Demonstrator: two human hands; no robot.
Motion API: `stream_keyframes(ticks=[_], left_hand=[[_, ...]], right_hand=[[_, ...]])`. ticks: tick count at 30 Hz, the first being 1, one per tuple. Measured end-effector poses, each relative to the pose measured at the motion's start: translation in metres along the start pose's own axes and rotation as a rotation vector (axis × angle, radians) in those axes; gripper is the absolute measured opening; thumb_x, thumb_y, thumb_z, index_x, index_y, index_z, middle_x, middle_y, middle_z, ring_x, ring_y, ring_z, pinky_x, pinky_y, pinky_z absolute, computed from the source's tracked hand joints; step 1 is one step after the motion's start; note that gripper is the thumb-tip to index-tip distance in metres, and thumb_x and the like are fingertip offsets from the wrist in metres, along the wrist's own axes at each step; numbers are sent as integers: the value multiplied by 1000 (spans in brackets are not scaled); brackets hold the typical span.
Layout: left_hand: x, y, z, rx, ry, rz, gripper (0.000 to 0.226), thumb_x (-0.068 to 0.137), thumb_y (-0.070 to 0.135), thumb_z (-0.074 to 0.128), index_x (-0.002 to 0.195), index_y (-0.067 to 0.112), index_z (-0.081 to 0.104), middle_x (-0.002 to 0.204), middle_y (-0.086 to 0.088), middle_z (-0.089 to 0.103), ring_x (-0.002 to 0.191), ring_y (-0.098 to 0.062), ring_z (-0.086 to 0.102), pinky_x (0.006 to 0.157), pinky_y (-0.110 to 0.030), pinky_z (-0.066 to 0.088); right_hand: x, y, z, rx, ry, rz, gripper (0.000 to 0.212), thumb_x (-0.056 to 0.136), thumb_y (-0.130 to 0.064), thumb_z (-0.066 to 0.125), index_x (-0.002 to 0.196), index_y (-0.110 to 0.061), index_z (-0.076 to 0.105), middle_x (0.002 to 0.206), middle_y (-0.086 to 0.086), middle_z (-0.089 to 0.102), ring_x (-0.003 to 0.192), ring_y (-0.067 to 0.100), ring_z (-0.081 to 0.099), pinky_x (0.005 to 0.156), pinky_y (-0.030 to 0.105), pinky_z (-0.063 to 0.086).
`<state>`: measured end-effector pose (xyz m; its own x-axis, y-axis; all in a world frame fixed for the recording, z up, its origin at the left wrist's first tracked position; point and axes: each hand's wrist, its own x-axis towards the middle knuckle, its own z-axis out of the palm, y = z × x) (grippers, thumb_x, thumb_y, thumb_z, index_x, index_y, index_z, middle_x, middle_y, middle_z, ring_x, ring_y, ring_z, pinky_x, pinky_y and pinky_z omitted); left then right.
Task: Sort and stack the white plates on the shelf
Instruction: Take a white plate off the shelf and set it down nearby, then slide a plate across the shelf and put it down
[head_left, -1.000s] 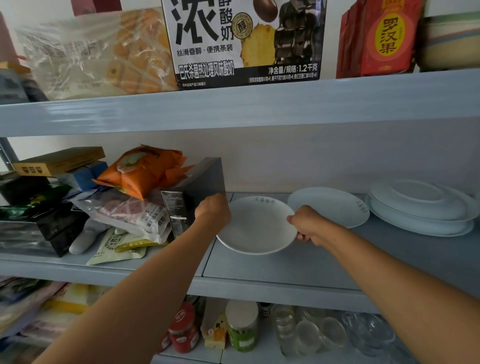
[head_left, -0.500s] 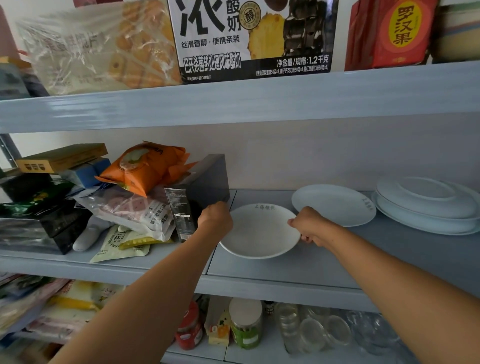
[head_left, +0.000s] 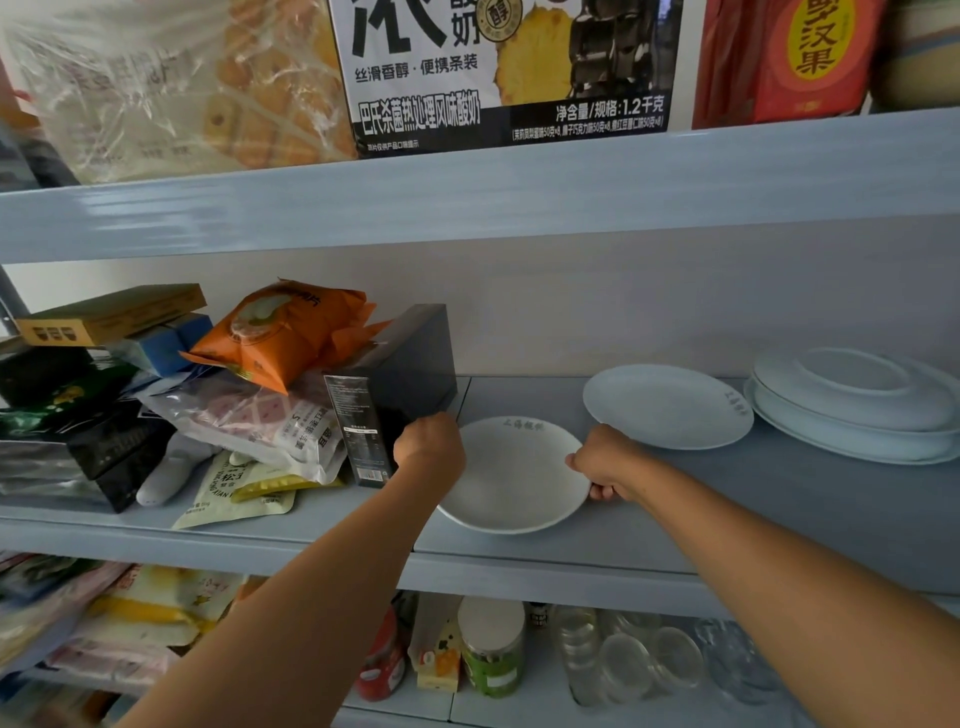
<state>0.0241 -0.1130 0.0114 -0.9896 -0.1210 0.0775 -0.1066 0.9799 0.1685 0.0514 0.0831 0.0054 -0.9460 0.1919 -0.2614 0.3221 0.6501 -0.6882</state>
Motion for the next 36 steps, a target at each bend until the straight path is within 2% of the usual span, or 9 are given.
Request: stream_keyframes(ticks=[5,8,10,17,22,25,29,32,36], left_hand=[[2,2,2,12,30,-13,27,91,3,56,116,9,65,114,-12,68,107,-28,65,85,-34,53],[5,3,2,4,36,-12,28,92,3,56,117,9,65,116,-12,67,109,-29,64,87,-35,53],[5,5,2,12,33,-7,28,92,4,56,119,9,64,118,-12,67,111,-29,63,88,-35,52],[6,5,-1,-12,19,-16,30,92,4,56,120,7,63,121,-14,65,113,-31,62,90,-38,52],[8,24,-14,-64,124,48,28,91,0,52,116,6,64,118,-15,66,112,-32,62,89,-37,52],[13,50,-27,-138,115,100,26,90,-1,53,113,5,63,118,-17,65,111,-35,62,88,-39,52],[21,90,-37,-230,86,179,27,93,8,56,118,5,64,119,-15,66,110,-33,63,92,-39,53],[25,116,-37,-286,74,234,28,94,16,56,119,7,66,119,-13,68,110,-31,64,94,-37,53],[27,143,-29,-320,27,245,26,90,10,57,112,7,70,114,-13,71,109,-31,65,93,-35,53]], right_hand=[[4,-2,3,-35,82,10,27,94,-9,50,67,-4,50,56,14,57,37,20,49,37,20,38],[6,-2,2,-49,124,27,28,93,-12,54,66,-5,51,55,11,57,35,17,49,28,12,31],[8,-2,3,-61,128,31,29,93,-12,54,64,-5,50,54,11,57,35,17,50,28,12,30],[6,-1,0,-43,119,-1,29,92,-16,57,66,-5,51,54,13,59,38,20,52,38,20,41],[1,1,-28,-64,180,-44,52,91,-43,55,54,-7,56,47,8,60,40,20,53,54,27,49],[5,7,-65,38,229,-31,48,90,-44,56,69,-1,63,52,13,64,41,24,54,51,28,47],[15,31,-115,239,333,-3,40,89,-35,64,91,4,59,55,17,62,42,23,49,42,24,39],[18,54,-138,301,414,23,38,88,-33,67,89,4,59,53,18,60,39,23,48,41,24,39],[21,80,-155,317,460,36,36,88,-34,67,80,1,58,43,14,58,32,22,47,37,22,38]])
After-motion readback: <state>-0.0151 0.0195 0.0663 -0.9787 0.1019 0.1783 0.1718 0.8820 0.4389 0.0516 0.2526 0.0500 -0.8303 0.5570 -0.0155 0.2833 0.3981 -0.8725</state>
